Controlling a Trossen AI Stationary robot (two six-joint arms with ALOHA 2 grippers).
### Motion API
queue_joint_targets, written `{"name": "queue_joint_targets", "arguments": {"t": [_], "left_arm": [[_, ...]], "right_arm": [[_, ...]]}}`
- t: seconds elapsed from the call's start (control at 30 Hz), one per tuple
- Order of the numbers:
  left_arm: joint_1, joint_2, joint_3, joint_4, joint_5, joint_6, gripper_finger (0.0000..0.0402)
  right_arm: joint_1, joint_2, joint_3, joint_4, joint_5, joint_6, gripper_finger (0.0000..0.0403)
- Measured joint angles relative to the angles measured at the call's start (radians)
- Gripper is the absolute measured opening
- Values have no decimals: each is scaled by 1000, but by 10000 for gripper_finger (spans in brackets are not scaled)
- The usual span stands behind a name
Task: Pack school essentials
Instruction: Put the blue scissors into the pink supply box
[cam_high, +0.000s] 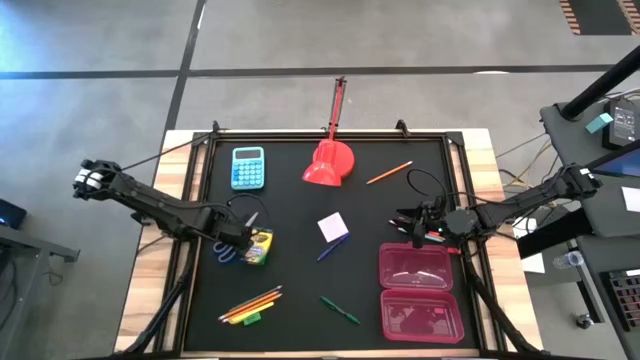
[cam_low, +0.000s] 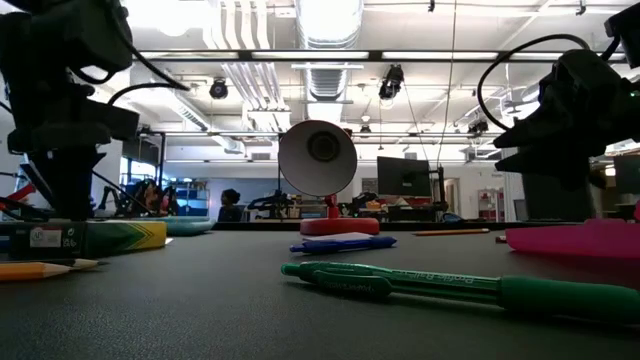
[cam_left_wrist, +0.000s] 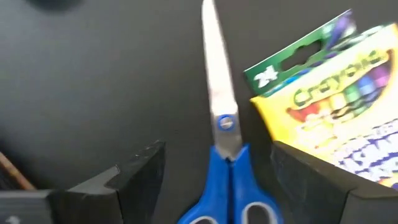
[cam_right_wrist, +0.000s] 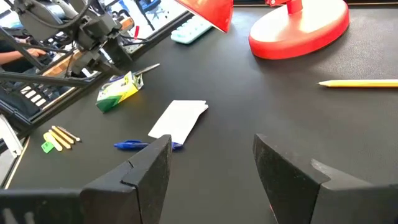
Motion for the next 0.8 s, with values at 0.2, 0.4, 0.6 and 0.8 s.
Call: {"name": "queue_joint_targets", "arguments": {"t": [0.2,0.4,0.6,0.8], "left_arm": [[0,29,-1,0,-1,0,272],[0,59,-5,10,8,0,272],[0,92,-12,39,11,3,272],[1,127,-62,127,59,12,270]], "right_arm": [[0,0,0,0,0,0,217],[0,0,0,0,0,0,217],[0,0,0,0,0,0,217],[0,0,0,0,0,0,217]]}}
